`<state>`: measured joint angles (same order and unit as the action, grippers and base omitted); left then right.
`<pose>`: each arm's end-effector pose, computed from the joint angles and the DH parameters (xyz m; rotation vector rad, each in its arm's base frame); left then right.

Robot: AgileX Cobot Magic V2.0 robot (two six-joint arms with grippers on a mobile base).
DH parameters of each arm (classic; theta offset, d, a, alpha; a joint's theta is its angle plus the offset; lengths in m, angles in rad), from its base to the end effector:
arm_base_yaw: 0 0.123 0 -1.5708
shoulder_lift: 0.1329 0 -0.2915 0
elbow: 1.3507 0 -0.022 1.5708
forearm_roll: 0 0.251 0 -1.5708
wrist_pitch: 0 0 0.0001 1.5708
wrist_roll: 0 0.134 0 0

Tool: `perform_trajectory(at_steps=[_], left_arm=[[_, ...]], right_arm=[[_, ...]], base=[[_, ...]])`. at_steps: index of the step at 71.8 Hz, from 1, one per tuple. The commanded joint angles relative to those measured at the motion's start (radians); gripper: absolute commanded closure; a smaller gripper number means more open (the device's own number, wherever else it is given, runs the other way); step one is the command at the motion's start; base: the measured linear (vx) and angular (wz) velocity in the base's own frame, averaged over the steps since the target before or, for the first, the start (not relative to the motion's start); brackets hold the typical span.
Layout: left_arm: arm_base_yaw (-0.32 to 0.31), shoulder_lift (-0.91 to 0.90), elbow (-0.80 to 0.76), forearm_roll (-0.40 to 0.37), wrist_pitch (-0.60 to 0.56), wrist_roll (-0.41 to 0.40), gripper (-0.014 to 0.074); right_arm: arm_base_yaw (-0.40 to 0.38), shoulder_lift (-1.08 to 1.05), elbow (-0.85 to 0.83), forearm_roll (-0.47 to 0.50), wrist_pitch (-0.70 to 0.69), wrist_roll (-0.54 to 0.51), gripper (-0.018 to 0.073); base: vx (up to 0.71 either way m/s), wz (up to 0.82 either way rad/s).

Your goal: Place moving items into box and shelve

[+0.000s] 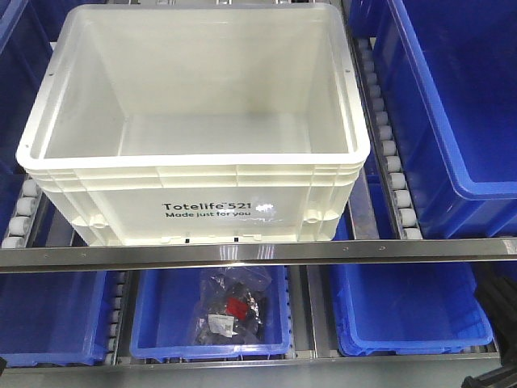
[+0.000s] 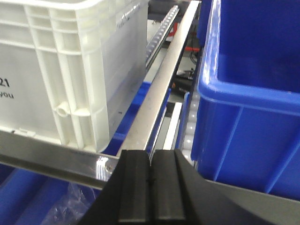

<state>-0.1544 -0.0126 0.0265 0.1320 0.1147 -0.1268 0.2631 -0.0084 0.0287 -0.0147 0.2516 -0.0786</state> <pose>0.0924 -0.0123 0.1928 0.1162 1.6080 -0.1040 0.0884 0.0233 0.1732 -0.3084 1.7297 0.1209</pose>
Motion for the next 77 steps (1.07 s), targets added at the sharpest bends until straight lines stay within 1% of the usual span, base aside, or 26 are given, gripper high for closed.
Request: perform_trajectory(at_steps=[1,77], left_arm=[[-0.004,-0.012,0.02,-0.001,-0.083,-0.005,0.0603],[-0.004,-0.012,0.02,-0.001,-0.083,-0.005,0.0603]], right_arm=[[0.001,-0.002,0.014,-0.005,-0.072,-0.001,0.0567],[0.001,-0.002,0.013,-0.006,-0.072,-0.001,0.0567]], base=[[0.0,0.0],[0.0,0.0]])
